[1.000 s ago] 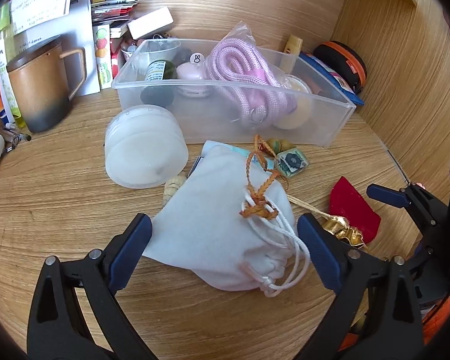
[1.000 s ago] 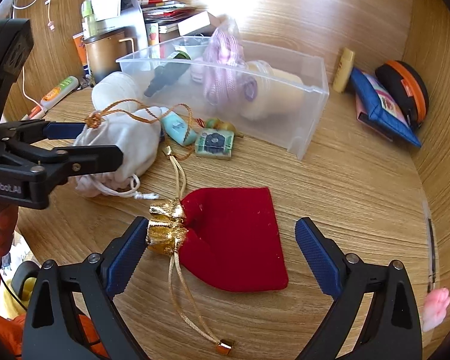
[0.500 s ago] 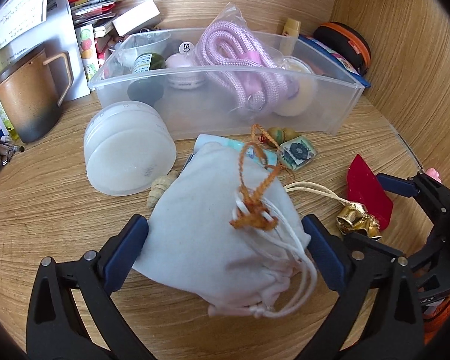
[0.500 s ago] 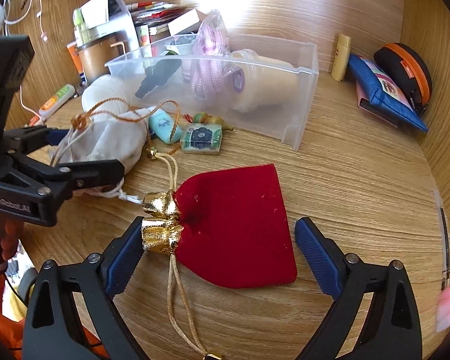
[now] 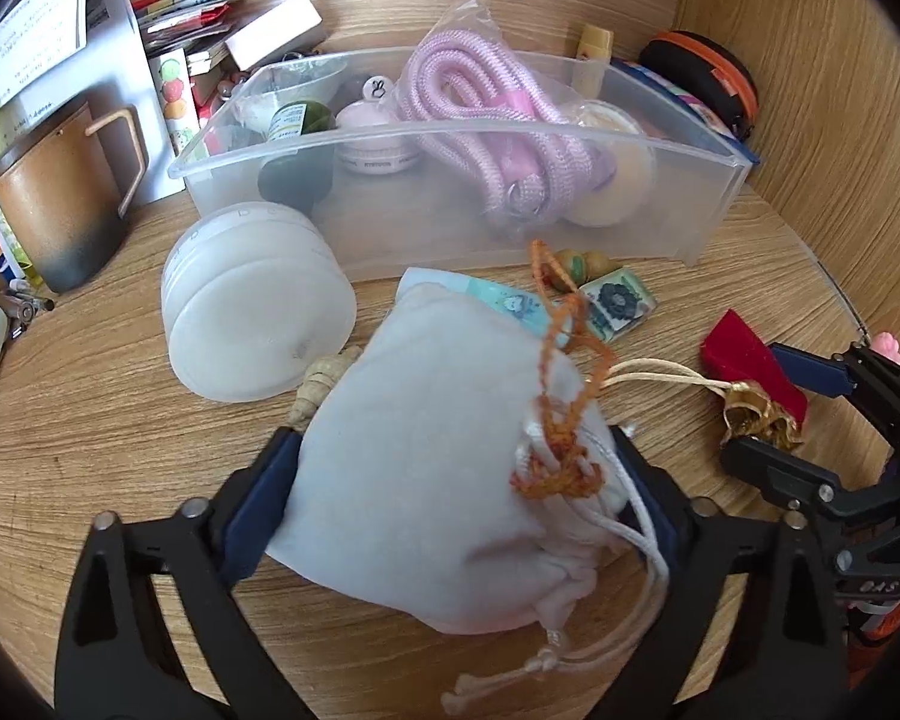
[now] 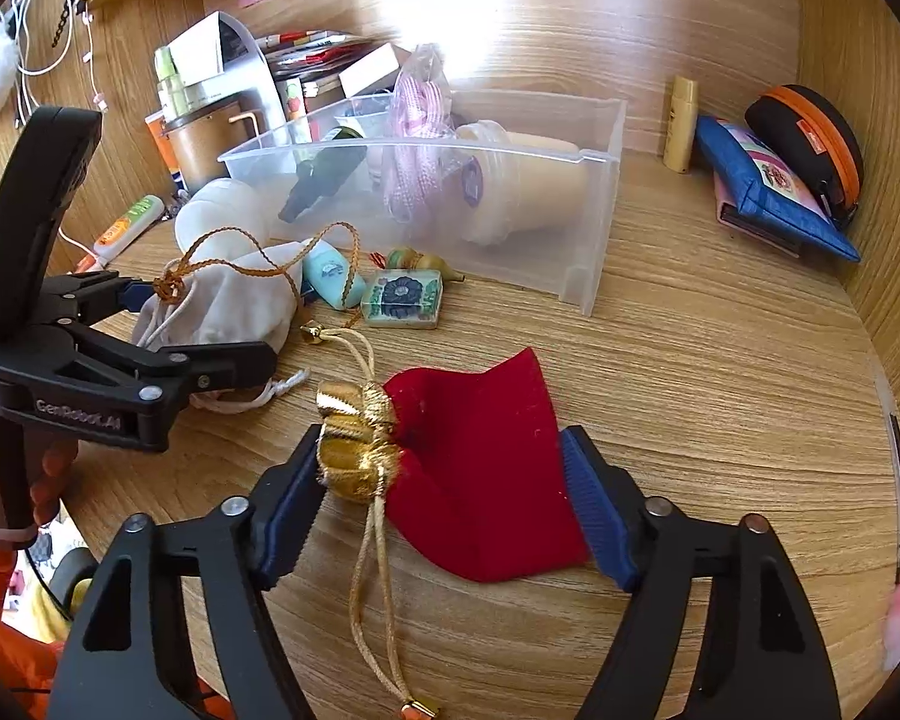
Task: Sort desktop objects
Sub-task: 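Grasp the white drawstring pouch with the left gripper while the right grasps the red pouch, then carry the white pouch with the left gripper while the right carries the red pouch, then open both grippers to drop the white and red pouches into the clear box, then grasp the white round container with the left gripper while the right grasps the green tile, then carry the white container with the left gripper while the right carries the green tile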
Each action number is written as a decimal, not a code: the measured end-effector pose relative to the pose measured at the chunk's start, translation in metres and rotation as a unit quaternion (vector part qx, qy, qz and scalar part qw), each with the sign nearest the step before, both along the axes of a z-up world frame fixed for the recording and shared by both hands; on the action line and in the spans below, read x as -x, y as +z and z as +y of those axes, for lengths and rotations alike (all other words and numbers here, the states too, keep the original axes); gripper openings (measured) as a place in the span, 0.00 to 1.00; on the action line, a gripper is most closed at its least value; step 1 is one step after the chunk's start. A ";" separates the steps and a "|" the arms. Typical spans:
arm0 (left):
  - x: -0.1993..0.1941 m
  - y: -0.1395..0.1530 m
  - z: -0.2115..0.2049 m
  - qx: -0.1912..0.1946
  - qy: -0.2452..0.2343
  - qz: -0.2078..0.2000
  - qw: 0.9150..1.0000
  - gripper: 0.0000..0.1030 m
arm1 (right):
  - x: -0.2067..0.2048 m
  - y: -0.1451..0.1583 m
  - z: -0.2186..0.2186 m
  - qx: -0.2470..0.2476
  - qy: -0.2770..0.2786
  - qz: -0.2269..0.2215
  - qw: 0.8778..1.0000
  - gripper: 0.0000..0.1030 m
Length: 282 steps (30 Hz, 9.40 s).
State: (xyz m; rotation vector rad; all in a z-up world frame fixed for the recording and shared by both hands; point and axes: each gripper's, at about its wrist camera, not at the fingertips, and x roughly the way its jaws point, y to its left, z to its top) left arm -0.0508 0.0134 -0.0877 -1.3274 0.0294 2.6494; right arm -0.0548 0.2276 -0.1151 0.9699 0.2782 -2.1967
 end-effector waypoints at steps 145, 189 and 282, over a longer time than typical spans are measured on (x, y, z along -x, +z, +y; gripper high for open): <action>0.136 0.039 -0.013 -0.016 -0.013 0.063 0.998 0.53 | 0.155 0.065 -0.087 0.009 -0.017 0.034 0.999 0.25; 0.058 0.066 -0.016 0.025 -0.005 0.089 0.996 0.88 | 0.077 0.103 -0.057 0.025 -0.029 0.074 0.997 0.61; 0.023 0.013 -0.075 -0.014 0.030 0.050 0.998 0.28 | 0.031 0.025 -0.043 -0.037 -0.017 -0.003 0.999 0.31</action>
